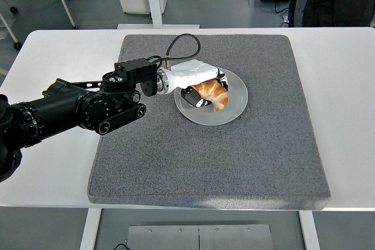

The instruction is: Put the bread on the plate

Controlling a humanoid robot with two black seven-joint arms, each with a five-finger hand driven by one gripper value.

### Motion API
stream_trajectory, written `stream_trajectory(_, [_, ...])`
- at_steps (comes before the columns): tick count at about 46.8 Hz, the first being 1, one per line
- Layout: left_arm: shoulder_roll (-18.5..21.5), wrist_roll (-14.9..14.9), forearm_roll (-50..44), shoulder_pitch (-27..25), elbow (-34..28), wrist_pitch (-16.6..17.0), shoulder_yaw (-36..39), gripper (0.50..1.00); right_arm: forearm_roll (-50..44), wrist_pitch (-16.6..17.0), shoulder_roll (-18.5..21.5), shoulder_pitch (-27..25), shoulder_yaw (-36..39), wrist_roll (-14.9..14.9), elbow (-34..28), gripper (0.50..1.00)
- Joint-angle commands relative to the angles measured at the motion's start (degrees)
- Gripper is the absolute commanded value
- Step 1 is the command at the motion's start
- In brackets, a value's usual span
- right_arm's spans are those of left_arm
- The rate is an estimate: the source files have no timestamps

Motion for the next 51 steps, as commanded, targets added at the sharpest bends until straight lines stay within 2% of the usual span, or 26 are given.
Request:
stream_trajectory(1, [0.01, -0.17, -0.14, 0.04, 0.02, 1.19, 1.22, 0.500, 0.00, 0.00, 0.00, 0.00, 0.00, 0.00, 0.00, 1.000])
stream_trajectory(45, [-0.43, 0.09, -1.02, 1.45, 1.95, 1.72, 1.05, 0.500, 0.00, 0.00, 0.00, 0.00, 0.00, 0.00, 0.00, 1.000])
stream_trajectory(46, [-0.52, 0.27, -1.63, 1.45, 1.95, 1.72, 0.96, 0.547, 0.00, 0.00, 0.00, 0.00, 0.00, 0.00, 0.00, 1.000])
stream_trajectory(48, [-0.52, 0.27, -3.03, 1.18, 1.95, 1.64, 1.13, 0.723, 0.00, 0.00, 0.00, 0.00, 0.00, 0.00, 0.00, 1.000])
stream_trajectory(50, [-0.52, 0.36, -4.70, 1.01, 1.95, 1.55, 1.13, 0.999, 0.00, 0.00, 0.00, 0.00, 0.00, 0.00, 0.00, 1.000])
stream_trajectory(51, [-0.60, 0.44, -5.32, 0.83, 1.95, 1.55, 1.22, 1.000, 0.00, 0.00, 0.00, 0.00, 0.00, 0.00, 0.00, 1.000])
